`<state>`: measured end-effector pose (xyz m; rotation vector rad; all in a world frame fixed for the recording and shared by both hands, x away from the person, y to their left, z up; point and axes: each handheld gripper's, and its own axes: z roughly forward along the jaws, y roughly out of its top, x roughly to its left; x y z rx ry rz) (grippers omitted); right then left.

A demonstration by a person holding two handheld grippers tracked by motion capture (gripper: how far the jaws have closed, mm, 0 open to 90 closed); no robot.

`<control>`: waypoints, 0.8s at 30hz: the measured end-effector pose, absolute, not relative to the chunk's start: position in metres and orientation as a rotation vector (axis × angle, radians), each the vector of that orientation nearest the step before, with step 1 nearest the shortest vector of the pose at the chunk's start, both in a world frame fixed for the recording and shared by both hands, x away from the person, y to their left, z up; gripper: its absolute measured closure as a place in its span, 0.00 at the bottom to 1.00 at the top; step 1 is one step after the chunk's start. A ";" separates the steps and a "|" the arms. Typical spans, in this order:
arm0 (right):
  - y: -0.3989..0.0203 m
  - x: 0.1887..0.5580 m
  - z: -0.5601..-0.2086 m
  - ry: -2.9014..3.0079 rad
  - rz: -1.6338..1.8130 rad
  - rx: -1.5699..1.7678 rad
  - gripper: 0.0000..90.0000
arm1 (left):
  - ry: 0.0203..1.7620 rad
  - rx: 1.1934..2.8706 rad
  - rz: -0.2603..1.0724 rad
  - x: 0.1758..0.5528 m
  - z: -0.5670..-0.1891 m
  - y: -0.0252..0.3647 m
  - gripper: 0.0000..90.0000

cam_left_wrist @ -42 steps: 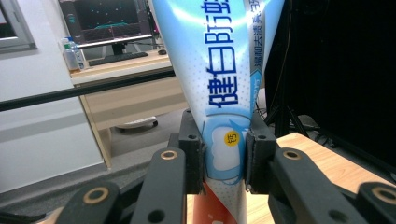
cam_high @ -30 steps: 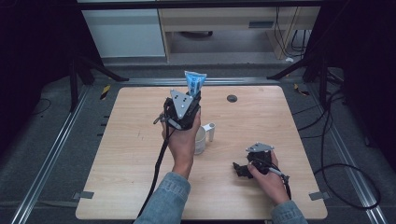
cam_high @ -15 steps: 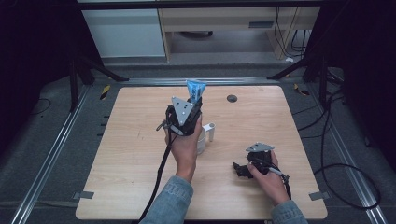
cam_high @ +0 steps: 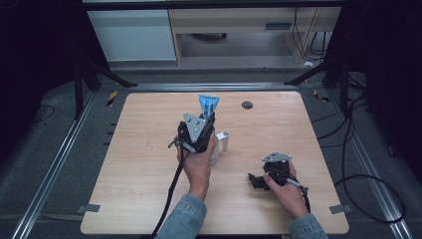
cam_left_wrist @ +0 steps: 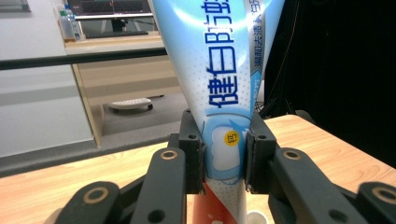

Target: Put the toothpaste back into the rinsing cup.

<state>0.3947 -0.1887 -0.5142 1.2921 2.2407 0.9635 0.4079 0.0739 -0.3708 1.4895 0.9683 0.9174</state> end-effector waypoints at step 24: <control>-0.189 0.395 -0.514 2.244 0.963 1.285 0.00 | 0.975 1.525 0.910 0.411 -0.399 0.071 0.81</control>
